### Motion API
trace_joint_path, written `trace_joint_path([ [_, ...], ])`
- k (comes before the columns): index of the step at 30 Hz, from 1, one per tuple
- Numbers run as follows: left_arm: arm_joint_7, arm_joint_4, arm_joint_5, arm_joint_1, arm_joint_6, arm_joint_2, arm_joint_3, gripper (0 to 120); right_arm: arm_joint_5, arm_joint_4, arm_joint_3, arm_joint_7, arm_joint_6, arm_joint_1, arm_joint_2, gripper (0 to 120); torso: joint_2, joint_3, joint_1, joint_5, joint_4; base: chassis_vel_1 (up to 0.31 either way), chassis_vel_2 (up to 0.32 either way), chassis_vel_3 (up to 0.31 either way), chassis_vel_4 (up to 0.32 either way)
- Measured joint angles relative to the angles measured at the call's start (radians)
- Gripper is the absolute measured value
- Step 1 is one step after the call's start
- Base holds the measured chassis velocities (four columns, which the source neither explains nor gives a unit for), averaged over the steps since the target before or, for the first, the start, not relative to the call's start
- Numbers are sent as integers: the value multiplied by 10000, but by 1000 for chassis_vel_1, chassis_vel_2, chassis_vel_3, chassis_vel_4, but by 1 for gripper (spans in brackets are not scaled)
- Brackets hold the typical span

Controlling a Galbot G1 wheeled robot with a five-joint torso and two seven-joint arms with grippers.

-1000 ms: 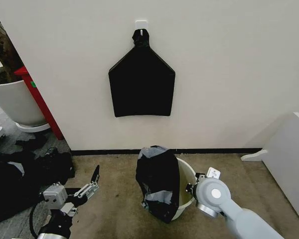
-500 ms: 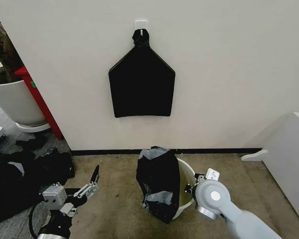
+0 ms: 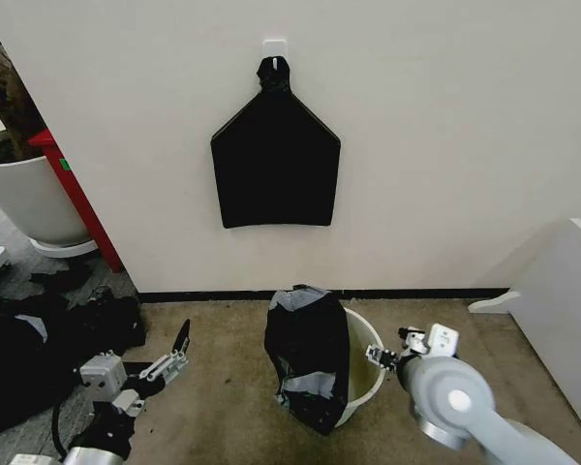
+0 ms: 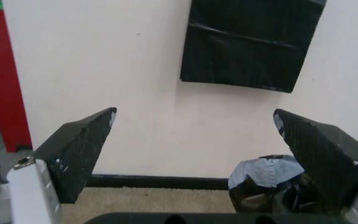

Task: Place the garbage bag over the trash bin.

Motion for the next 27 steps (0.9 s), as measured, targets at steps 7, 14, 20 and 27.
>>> trace_joint_path([
  [7, -823, 0, -1364, -1200, 1148, 1833, 86, 100, -939, 1121, 345, -892, 87, -420, -305, 100, 0, 0, 0, -4, -1, 0, 0, 0, 0],
  [14, -2236, 169, -3226, -3803, 2223, 3783, 1952, 100, -2369, 1195, 415, -2154, 259, -821, 3, 100, 0, 0, 0, 0, 0, 0, 0, 0, 0],
  [20, -2865, 1384, -3982, -6988, 3222, 4677, 3279, 100, -3908, 913, 512, -3061, 342, -1119, 106, 100, -1, 2, 0, -1, -1, 0, 0, 0, 0],
  [27, -4605, 2229, -4936, -10372, 5350, 4696, 5938, 100, -3922, 662, 672, -3118, 418, -1177, 199, 100, -1, 2, 1, -1, -1, 0, 0, 0, 0],
])
